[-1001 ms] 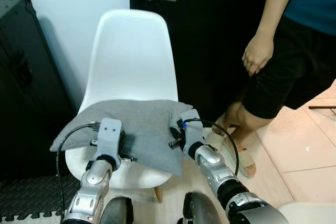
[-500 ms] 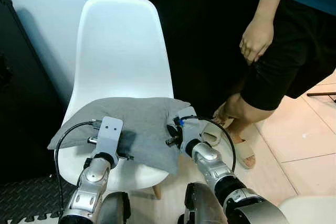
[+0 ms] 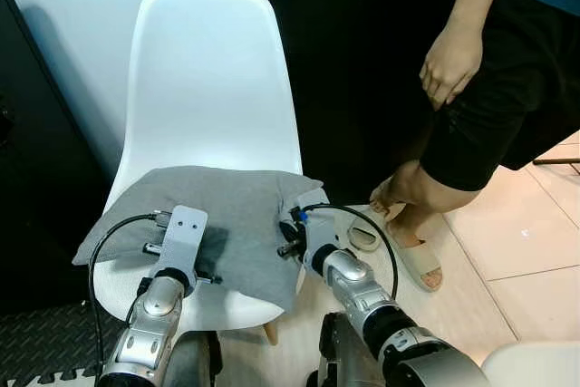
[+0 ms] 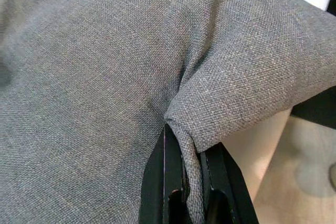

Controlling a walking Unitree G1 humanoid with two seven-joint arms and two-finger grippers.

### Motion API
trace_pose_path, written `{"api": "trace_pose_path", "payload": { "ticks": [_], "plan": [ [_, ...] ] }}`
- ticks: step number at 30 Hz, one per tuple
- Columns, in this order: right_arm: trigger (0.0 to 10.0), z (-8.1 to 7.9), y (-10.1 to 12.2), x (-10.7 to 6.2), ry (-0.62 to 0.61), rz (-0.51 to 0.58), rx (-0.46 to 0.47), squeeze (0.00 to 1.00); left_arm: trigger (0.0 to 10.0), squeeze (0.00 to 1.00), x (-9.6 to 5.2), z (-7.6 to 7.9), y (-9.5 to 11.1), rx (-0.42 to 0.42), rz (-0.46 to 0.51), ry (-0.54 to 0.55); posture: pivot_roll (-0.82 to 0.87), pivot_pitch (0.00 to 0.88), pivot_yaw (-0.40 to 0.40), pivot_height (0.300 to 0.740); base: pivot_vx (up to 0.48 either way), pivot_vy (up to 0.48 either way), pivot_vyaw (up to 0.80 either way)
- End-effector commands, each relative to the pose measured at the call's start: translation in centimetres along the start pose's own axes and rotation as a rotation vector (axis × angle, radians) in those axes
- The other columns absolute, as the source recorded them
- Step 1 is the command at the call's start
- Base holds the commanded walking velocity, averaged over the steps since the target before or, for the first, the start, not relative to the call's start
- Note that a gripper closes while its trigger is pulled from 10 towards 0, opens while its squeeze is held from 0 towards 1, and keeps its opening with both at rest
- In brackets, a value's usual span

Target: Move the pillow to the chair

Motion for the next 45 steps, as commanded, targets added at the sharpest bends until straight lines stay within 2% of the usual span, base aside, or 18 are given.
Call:
{"api": "trace_pose_path", "payload": {
  "ticks": [1,5,6,10,11,18,22,25,29,30,33,34,36,38,39,40,44,45],
  "plan": [
    [10.0,0.0,0.4,0.1,0.004,0.013,0.014,0.00,10.0,0.00,0.0,-1.3,-1.7,0.007,-0.072,0.053,0.14,0.091,-0.088,0.576,0.000,0.000,0.00],
    [10.0,-0.9,0.7,0.3,0.055,0.021,0.007,0.00,10.0,0.00,0.3,-1.1,-1.3,-0.043,-0.061,0.046,0.13,0.082,-0.085,0.576,0.000,0.000,0.00],
    [10.0,-1.0,0.9,0.3,0.068,0.035,0.022,0.89,10.0,1.00,0.4,-0.8,-1.2,-0.067,-0.060,0.031,0.14,0.077,-0.084,0.576,0.000,0.000,0.00],
    [10.0,-1.0,1.1,0.3,0.075,0.048,0.036,0.89,10.0,1.00,0.4,-0.7,-1.2,-0.079,-0.060,0.020,0.14,0.074,-0.083,0.576,0.000,0.000,0.00],
    [10.0,-0.8,1.4,0.3,0.074,0.059,0.048,1.00,10.0,1.00,0.2,-0.7,-1.4,-0.083,-0.067,0.018,0.14,0.072,-0.081,0.576,0.000,0.000,0.00],
    [10.0,0.3,1.4,0.1,0.023,0.054,0.041,1.00,10.0,1.00,-0.5,-1.8,-2.6,-0.081,-0.102,0.040,0.15,0.065,-0.077,0.576,0.000,0.000,0.00],
    [10.0,4.0,2.8,-1.0,-0.185,0.153,0.039,1.00,10.0,1.00,-3.1,-3.8,-4.6,-0.121,-0.143,0.076,0.15,0.047,-0.062,0.576,0.000,0.000,0.00],
    [10.0,4.5,3.3,-1.2,-0.221,0.180,0.035,1.00,10.0,1.00,-4.1,-4.2,-4.7,-0.147,-0.144,0.094,0.15,0.047,-0.062,0.576,0.000,0.000,0.00],
    [10.0,5.4,3.8,-1.4,-0.271,0.193,0.034,0.98,10.0,1.00,-6.8,-5.7,-5.1,-0.183,-0.091,0.154,0.15,0.037,-0.052,0.576,0.000,0.000,0.00],
    [10.0,5.2,4.1,-1.3,-0.255,0.205,0.052,0.00,10.0,1.00,-7.5,-6.4,-5.1,-0.228,-0.055,0.172,0.15,0.033,-0.053,0.576,0.000,0.000,0.00],
    [10.0,4.8,4.3,-1.2,-0.231,0.221,0.074,0.00,10.0,1.00,-8.1,-7.0,-5.1,-0.278,-0.017,0.189,0.15,0.033,-0.053,0.576,0.000,0.000,0.00],
    [10.0,4.3,4.6,-1.0,-0.204,0.234,0.083,0.00,10.0,0.00,-7.6,-7.9,-3.8,-0.278,0.053,0.216,0.16,0.026,-0.064,0.576,0.000,0.000,0.00],
    [10.0,3.9,4.7,-0.9,-0.188,0.242,0.087,0.00,10.0,0.00,-7.1,-8.5,-2.9,-0.273,0.102,0.234,0.16,0.026,-0.064,0.576,0.000,0.000,0.00],
    [10.0,2.8,5.0,-0.5,-0.155,0.256,0.057,0.00,10.0,0.00,-5.4,-8.9,0.2,-0.211,0.207,0.213,0.15,0.011,-0.067,0.576,0.000,0.000,0.00],
    [10.0,2.5,5.0,-0.4,-0.149,0.252,0.036,0.00,10.0,0.00,-4.3,-8.3,1.2,-0.182,0.223,0.179,0.15,0.002,-0.070,0.576,0.000,0.000,0.00],
    [10.0,2.5,5.0,-0.4,-0.149,0.252,0.036,0.00,10.0,0.00,-4.3,-8.3,1.2,-0.182,0.223,0.179,0.15,0.002,-0.070,0.576,0.000,0.000,0.00],
    [10.0,2.2,4.9,-0.2,-0.142,0.243,0.021,0.00,10.0,0.00,-2.1,-6.4,2.0,-0.161,0.195,0.107,0.14,0.000,-0.073,0.576,0.000,0.000,0.00],
    [10.0,2.0,4.4,-0.1,-0.127,0.213,0.033,0.00,10.0,0.00,-1.5,-5.7,2.6,-0.120,0.191,0.107,0.14,0.000,-0.073,0.576,0.000,0.000,0.00]
  ]
}}
Point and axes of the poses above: a point about 5 cm out from each wrist's last joint towards the gripper, its own x axis pointing out of the wrist towards the gripper, its own y axis along the axis of the wrist's last joint, z = x × y, the point moved 4 cm from there along x, pointing out of the wrist towards the gripper, and after that the axes turned 13 degrees about x, right-handed, at the moved point
